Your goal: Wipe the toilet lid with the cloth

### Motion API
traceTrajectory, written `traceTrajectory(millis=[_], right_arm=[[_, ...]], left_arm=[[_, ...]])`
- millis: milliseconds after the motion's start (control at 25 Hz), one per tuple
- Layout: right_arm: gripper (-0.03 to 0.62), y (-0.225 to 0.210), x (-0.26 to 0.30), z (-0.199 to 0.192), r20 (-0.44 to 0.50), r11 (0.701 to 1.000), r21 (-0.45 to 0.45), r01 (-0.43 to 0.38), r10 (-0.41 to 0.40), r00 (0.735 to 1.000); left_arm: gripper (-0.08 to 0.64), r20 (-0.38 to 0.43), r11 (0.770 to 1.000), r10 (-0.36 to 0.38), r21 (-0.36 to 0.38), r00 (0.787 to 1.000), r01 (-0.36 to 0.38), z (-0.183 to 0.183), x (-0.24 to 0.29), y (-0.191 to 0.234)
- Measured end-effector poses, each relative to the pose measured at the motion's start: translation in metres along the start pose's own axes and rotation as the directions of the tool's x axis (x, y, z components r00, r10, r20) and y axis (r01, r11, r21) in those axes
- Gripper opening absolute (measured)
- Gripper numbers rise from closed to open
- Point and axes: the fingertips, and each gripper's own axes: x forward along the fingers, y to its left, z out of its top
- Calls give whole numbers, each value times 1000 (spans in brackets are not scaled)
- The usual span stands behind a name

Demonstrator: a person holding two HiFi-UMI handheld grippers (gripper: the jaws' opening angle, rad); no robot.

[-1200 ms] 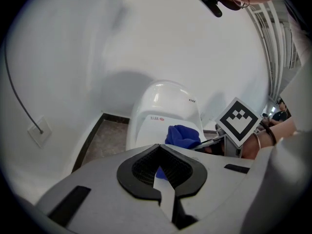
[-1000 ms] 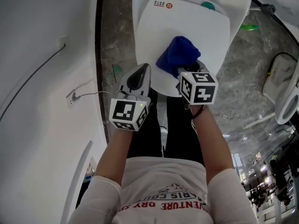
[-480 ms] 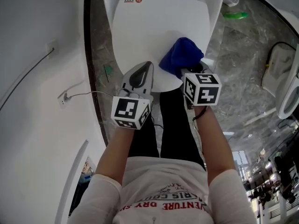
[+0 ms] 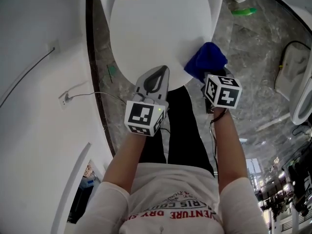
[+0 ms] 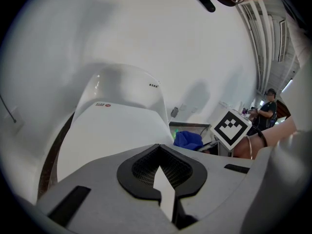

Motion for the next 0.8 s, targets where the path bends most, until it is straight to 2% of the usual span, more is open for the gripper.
traceTrajectory(millis=[160,360,480,600,800], right_arm=[[87,-16,-9,-10,-13,997,46,66,-65,998],[87,5,-39,-5,39,995,84,61,-65,997],[87,39,-54,4,99,996,85,32,-40,994],[87,88,-54,4,131,998,67,-22,14,991],[87,184,-29,-11,119,995,6,-104,103,988]], left_arm=[[6,-10,1000,-6,25,1000,6,1,-15,0],[6,0,1000,-12,29,1000,12,2,-41,11],[6,28,998,-22,65,999,20,3,-56,21],[6,47,999,-19,48,999,17,-4,-76,41],[6,26,999,-1,44,1000,0,-27,-118,89]])
